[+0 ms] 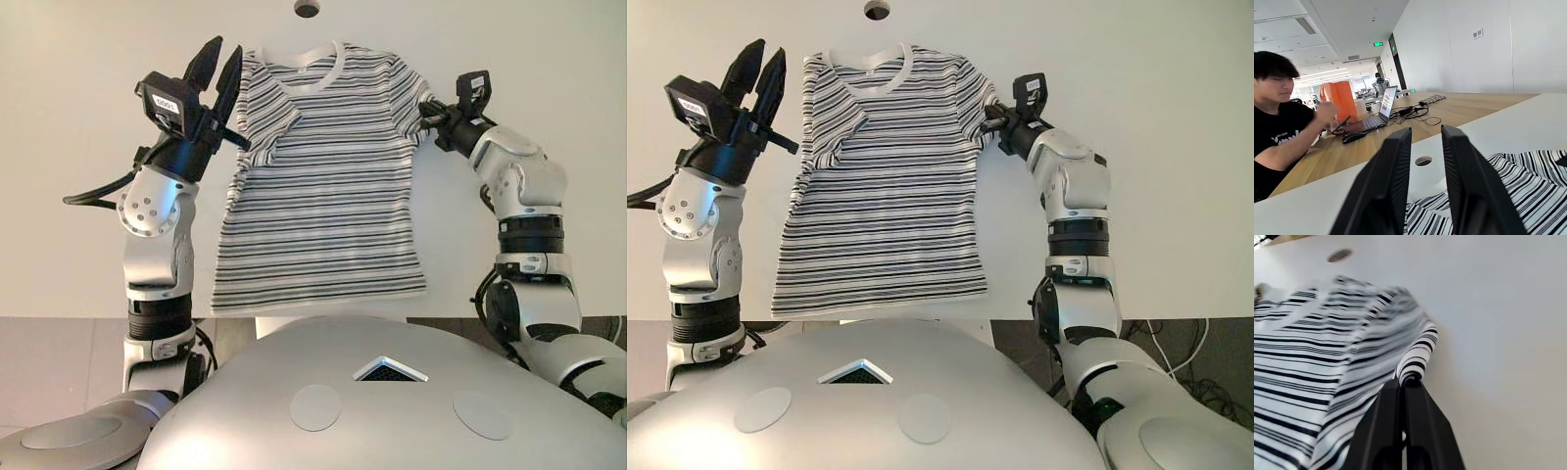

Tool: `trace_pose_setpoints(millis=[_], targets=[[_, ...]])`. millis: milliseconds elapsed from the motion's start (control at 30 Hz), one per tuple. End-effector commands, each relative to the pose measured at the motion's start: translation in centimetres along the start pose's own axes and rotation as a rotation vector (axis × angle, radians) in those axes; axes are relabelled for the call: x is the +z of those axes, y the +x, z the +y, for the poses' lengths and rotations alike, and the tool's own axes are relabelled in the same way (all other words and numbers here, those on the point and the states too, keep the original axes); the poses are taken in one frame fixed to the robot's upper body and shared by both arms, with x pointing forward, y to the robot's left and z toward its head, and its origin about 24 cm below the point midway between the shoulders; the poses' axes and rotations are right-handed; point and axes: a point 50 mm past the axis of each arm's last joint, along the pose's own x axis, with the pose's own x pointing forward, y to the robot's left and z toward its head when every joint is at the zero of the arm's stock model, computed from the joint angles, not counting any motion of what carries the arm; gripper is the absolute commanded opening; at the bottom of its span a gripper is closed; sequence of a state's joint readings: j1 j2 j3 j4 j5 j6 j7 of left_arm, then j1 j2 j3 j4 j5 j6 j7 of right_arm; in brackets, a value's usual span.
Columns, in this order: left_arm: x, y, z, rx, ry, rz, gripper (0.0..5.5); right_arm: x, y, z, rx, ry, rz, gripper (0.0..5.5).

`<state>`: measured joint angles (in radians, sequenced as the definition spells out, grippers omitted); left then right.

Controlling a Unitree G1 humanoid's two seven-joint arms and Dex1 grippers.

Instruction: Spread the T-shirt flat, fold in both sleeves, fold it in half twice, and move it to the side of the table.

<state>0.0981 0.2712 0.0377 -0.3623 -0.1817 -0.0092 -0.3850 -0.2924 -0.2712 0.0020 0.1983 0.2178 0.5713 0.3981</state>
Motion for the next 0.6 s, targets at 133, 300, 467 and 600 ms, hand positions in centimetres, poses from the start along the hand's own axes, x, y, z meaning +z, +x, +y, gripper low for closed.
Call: trace_pose_setpoints(millis=[133,300,467,600], targets=[[-0.1,0.4,-0.6,-0.029,0.029,0.003,1.13,2.2,0.0,4.1,-0.002,-0.28,-0.122,0.02],[-0.3,0.4,-1.0,-0.041,0.045,0.01,1.13,1.8,0.8,6.2,0.019,-0.415,-0.104,0.02],[-0.5,0.4,-1.5,-0.045,0.058,0.017,1.13,1.0,1.9,8.7,0.088,-0.557,-0.066,0.02],[-0.7,0.4,-1.8,-0.053,0.061,0.025,1.13,1.0,2.1,9.6,0.106,-0.552,-0.079,0.56]])
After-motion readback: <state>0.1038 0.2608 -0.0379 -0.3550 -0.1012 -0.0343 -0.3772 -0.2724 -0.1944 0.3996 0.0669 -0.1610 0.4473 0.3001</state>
